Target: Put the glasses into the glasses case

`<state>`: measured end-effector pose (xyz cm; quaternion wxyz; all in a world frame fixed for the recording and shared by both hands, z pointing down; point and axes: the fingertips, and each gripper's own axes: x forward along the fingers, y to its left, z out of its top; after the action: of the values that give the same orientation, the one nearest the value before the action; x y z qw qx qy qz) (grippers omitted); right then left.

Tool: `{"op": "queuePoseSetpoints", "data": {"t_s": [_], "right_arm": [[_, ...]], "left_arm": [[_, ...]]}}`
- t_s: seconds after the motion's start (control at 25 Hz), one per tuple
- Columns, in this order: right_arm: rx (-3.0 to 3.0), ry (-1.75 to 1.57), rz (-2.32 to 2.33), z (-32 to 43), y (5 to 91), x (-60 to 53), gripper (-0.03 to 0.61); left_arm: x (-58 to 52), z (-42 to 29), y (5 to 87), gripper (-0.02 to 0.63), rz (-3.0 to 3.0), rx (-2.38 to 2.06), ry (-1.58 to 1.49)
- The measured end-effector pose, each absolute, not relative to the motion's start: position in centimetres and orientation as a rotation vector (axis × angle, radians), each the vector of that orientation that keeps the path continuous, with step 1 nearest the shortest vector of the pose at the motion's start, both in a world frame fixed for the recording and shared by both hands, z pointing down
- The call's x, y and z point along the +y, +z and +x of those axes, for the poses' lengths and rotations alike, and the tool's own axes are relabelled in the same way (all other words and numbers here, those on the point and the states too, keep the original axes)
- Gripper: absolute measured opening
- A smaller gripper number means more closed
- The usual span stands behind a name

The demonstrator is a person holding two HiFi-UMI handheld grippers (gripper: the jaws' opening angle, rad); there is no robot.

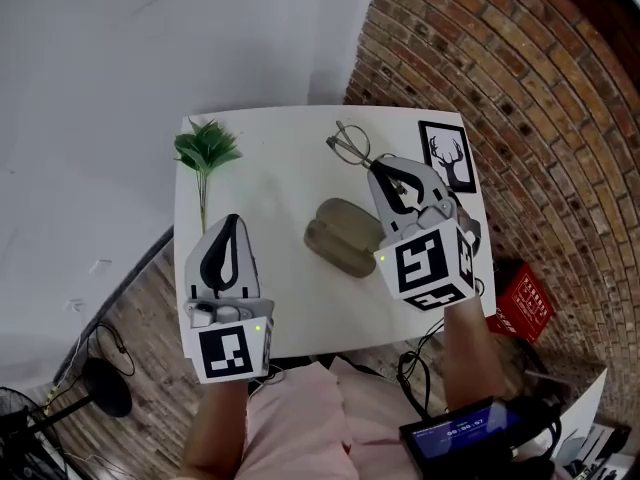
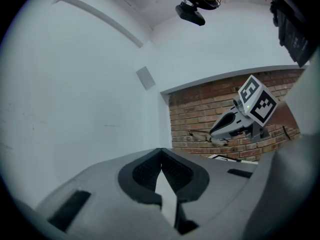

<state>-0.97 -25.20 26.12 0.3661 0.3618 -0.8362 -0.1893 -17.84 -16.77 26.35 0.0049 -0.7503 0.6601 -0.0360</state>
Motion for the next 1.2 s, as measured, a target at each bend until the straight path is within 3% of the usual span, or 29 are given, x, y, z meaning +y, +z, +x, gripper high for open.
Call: {"op": "queuePoseSetpoints", "data": {"t_s": [0.44,1.2], "right_arm": [[-2.176,-0.412,0.934,2.1,27.5,-22.4,0.021],[-2.207,-0.214,0.813,1.2,35.6,-19.8,0.021]], "left_arm": [[-15.6,-13.9,26.0,0.009,-2.385,2.001,-0.159],[-15.9,-13.5,29.0,0.009,-2.408,1.971,-0.284]]}}
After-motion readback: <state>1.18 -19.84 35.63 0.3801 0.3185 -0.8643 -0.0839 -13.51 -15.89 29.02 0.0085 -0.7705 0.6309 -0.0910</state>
